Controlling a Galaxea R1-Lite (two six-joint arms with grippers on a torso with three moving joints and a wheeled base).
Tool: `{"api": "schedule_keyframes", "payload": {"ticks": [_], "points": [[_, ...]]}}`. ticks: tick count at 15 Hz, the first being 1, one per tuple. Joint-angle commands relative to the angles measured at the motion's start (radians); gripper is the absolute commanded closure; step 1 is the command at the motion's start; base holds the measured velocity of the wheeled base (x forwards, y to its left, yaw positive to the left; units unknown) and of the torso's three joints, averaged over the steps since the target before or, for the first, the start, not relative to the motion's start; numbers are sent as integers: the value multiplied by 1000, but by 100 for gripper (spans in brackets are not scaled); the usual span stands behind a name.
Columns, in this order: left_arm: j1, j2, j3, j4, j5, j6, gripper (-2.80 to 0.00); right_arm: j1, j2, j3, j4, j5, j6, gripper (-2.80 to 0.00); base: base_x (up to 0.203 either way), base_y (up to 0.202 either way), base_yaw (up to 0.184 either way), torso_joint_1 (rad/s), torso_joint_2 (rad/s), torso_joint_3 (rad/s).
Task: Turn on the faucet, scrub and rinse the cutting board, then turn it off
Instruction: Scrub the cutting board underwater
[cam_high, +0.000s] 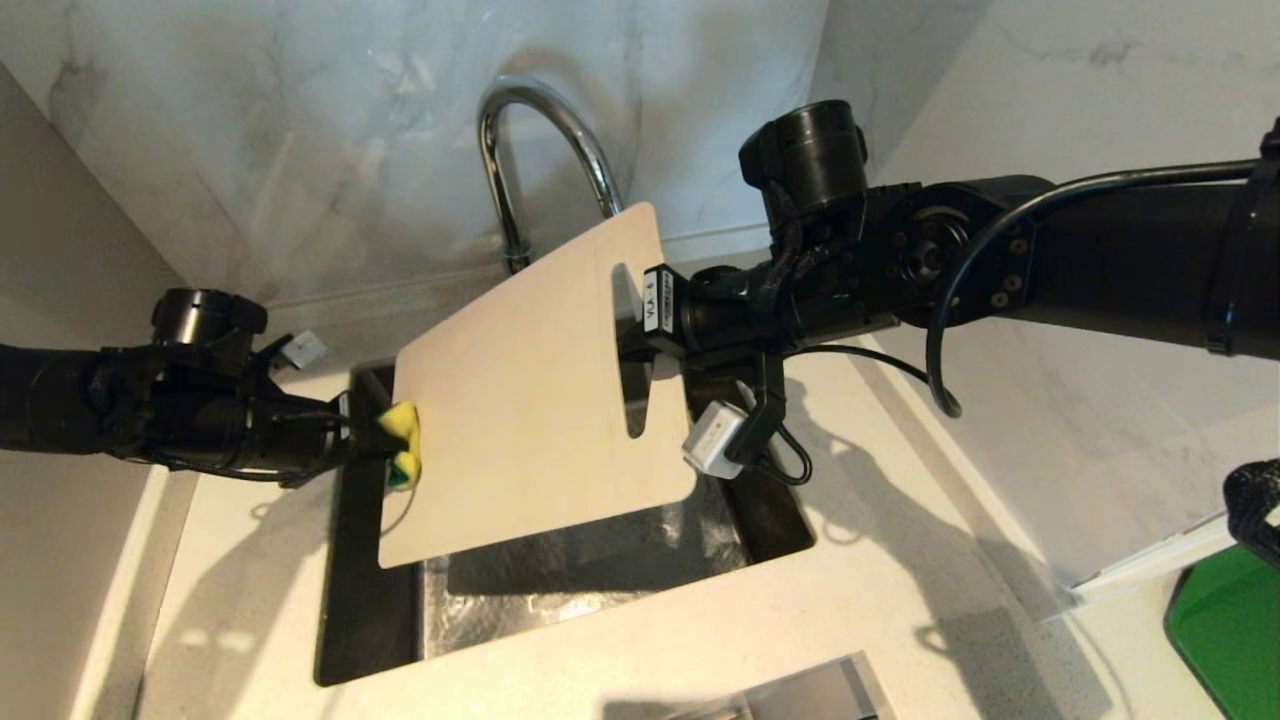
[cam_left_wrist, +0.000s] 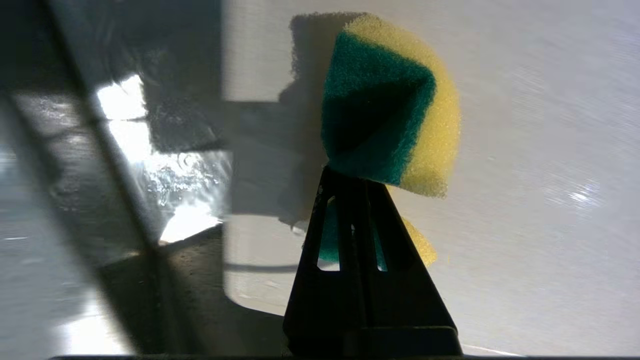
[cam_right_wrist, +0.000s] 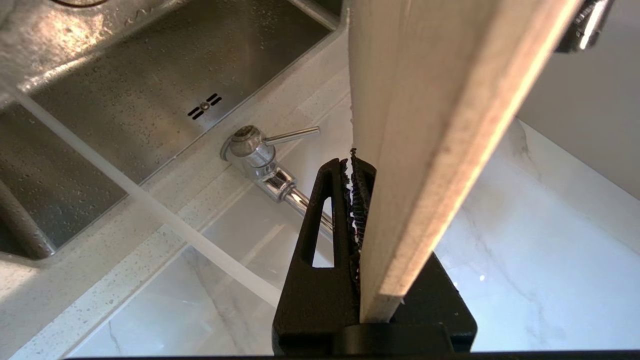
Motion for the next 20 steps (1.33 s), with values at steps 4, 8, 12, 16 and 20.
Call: {"api": "schedule_keyframes", "payload": {"ticks": [4, 8, 12, 16, 20], "points": [[98, 20, 14, -1, -8, 45, 0, 1, -3, 1, 3, 1, -15, 0, 0, 0, 0, 0, 0, 0], [70, -46, -17, 7, -25, 24, 0, 1, -1, 0, 2, 0, -14, 0, 0, 0, 0, 0, 0, 0], [-130, -183, -75, 90, -23, -80, 0, 1, -1, 6, 2, 0, -14, 0, 0, 0, 0, 0, 0, 0], [-368, -268, -132, 193, 18, -188, 0, 1, 0, 8, 2, 0, -15, 0, 0, 0, 0, 0, 0, 0], [-500, -288, -25, 97, 124, -201, 0, 1, 0, 6, 2, 0, -14, 0, 0, 0, 0, 0, 0, 0]]}}
